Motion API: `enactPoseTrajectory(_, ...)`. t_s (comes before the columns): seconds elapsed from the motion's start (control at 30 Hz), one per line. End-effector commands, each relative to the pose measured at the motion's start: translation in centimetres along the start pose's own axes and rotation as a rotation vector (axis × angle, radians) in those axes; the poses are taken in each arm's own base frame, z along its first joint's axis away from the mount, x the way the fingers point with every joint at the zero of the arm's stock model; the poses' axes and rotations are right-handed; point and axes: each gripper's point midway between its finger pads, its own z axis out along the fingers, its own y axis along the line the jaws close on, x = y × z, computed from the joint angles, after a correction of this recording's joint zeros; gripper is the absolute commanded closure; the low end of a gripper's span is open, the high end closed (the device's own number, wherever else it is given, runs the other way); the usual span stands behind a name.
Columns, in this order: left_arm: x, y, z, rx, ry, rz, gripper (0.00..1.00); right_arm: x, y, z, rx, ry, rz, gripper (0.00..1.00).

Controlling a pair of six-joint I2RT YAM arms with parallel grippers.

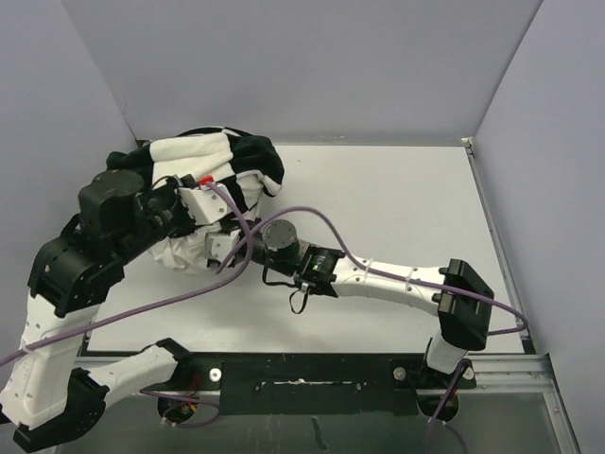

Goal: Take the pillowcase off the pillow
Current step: Remove the pillow from the pillowcase.

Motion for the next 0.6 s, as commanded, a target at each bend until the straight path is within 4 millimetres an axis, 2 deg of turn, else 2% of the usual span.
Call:
enactPoseTrajectory(0.0, -6.5, 5.3, -5.2, -0.263, -0.362, -0.001, 0.71, -9.7, -13.3, -5.0, 0.218, -0.340, 0.368, 1.00)
enactPoseTrajectory(0.07, -6.9, 5.1, -5.9, -0.268, -0.407, 0.004, 0.64, -10.9, -14.2, -6.2, 0.224, -0.380, 0.381, 1.00)
enactPoseTrajectory(0.2, -6.8, 2.9, -6.3, -0.158, -0.423, -0.006, 0.61, -11.8, -15.1, -8.0, 0.236, -0.419, 0.436, 1.00)
enactPoseTrajectory(0.3, -6.3, 0.5, -6.2, -0.045, -0.412, -0.008, 0.66, -12.4, -16.5, -9.6, 0.266, -0.468, 0.488, 1.00)
enactPoseTrajectory(0.4, -5.3, -1.0, -5.4, 0.019, -0.373, -0.008, 0.75, -14.6, -18.8, -11.4, 0.289, -0.538, 0.493, 1.00)
enactPoseTrajectory(0.53, -5.1, -1.7, -4.5, 0.076, -0.334, -0.010, 0.76, -17.5, -21.9, -14.0, 0.307, -0.612, 0.486, 1.00)
enactPoseTrajectory(0.57, -5.1, -1.7, -4.1, 0.077, -0.328, -0.011, 0.76, -17.8, -22.0, -14.4, 0.299, -0.620, 0.490, 1.00)
